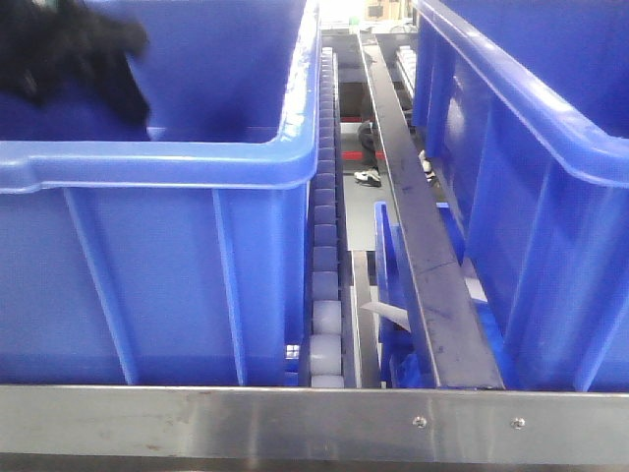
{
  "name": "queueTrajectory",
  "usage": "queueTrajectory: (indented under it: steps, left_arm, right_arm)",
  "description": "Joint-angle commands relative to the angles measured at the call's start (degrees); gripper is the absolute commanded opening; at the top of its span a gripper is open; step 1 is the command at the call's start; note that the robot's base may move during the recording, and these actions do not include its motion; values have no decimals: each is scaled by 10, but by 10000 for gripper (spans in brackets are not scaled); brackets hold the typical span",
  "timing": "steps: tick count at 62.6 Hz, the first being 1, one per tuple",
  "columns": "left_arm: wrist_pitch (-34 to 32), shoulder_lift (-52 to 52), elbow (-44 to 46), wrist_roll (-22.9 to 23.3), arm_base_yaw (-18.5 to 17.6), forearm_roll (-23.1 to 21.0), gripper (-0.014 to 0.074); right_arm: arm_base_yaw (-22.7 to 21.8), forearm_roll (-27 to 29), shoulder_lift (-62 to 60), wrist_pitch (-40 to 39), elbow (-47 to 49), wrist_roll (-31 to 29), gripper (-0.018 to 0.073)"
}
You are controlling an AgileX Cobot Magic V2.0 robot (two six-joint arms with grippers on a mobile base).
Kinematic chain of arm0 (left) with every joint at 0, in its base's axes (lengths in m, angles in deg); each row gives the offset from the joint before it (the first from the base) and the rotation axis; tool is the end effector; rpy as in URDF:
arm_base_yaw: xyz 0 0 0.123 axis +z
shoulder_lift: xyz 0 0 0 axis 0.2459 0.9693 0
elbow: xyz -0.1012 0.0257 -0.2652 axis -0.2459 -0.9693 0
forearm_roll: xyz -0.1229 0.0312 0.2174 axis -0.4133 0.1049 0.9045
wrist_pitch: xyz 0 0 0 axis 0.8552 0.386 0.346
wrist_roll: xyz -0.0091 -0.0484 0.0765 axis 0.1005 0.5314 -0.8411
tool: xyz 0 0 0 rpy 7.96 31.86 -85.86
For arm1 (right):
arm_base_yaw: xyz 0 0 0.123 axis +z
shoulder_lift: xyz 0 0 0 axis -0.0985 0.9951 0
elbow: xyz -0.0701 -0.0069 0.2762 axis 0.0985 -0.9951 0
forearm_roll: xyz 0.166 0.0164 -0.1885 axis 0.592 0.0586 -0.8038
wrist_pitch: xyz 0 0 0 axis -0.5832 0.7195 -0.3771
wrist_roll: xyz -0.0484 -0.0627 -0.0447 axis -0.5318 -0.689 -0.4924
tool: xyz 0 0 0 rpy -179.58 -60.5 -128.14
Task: Pick and sort blue part to right shelf
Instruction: 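Lower the left gripper into the bin and open it to release the part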
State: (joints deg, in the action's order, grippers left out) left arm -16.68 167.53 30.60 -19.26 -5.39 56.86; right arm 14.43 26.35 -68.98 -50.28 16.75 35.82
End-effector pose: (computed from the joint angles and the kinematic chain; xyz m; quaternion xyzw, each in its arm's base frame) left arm 0.3285 -0.1152 0.2660 0.1101 0.9228 -0.0716 0.3621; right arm 0.0110 -0.0092 0.3016 -0.0819 0.7292 0.0687 0.6759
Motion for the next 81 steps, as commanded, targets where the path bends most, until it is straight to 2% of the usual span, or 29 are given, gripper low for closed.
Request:
queueTrajectory:
  steps: [1,21,26,32,37,48,53,61,81]
  left_arm:
    - [-40,12,33,-1,14,1,316]
    - [-21,71,41,-1,21,0,332]
    - [-17,71,41,-1,21,0,402]
    - [-13,69,42,-1,21,0,547]
    - [-2,67,43,-1,21,0,631]
    - [34,35,65,-1,21,0,647]
    - [41,4,64,-1,21,0,627]
    - [47,-72,44,-1,21,0,537]
    - [27,-281,-78,-1,21,0,213]
  right_arm:
    - [-2,-9,-3,-59,17,-3,264]
    - [-2,-9,-3,-54,17,-3,264]
    - [-2,-9,-3,-54,17,-3,264]
    - [-2,-9,-3,-54,17,-3,264]
    - [-2,-9,-3,-54,17,-3,264]
    - [-2,-9,-3,-54,17,-3,264]
    - [-2,-9,-3,-54,17,-3,264]
    - [-2,-9,-3,-53,17,-3,264]
    - [-2,-9,-3,-43,17,-3,264]
